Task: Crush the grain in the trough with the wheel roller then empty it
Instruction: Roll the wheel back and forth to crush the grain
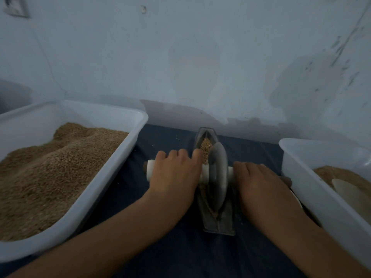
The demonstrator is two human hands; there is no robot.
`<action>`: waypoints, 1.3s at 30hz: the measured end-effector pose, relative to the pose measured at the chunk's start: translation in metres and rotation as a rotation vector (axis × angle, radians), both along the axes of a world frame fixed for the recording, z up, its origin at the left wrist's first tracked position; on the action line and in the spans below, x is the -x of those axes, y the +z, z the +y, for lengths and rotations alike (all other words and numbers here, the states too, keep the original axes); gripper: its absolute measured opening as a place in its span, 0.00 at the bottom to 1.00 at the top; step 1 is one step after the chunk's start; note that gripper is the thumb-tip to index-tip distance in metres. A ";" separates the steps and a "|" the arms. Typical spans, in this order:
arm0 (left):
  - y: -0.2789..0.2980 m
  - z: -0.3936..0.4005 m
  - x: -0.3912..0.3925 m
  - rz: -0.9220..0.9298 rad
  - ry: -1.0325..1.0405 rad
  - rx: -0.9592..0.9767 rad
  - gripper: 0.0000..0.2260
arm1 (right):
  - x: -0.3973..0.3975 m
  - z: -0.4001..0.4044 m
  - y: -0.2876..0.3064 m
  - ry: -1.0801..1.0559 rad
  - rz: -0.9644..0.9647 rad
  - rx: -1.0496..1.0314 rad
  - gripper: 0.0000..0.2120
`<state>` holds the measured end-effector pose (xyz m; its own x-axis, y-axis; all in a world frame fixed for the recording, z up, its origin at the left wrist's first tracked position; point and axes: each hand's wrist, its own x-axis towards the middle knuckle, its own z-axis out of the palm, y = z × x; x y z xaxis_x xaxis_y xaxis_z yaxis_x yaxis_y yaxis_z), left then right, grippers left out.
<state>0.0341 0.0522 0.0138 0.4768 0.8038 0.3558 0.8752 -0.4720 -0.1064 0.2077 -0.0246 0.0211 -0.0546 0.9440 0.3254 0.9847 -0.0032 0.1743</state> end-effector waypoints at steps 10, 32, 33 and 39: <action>-0.013 0.042 -0.016 -0.003 0.000 -0.092 0.21 | -0.030 0.069 -0.020 0.040 0.060 0.049 0.27; -0.009 0.032 -0.012 0.033 0.009 -0.039 0.20 | -0.021 0.055 -0.014 0.061 0.018 0.022 0.10; -0.007 0.024 -0.009 0.041 0.009 -0.030 0.20 | -0.019 0.045 -0.012 0.069 0.019 0.020 0.11; -0.001 -0.004 0.003 0.042 -0.004 -0.016 0.20 | -0.008 -0.001 -0.004 0.080 0.031 -0.003 0.22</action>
<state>0.0308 0.0482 0.0132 0.4949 0.7961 0.3483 0.8678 -0.4734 -0.1510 0.2155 -0.0261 0.0169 -0.1194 0.9361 0.3309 0.9867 0.0749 0.1440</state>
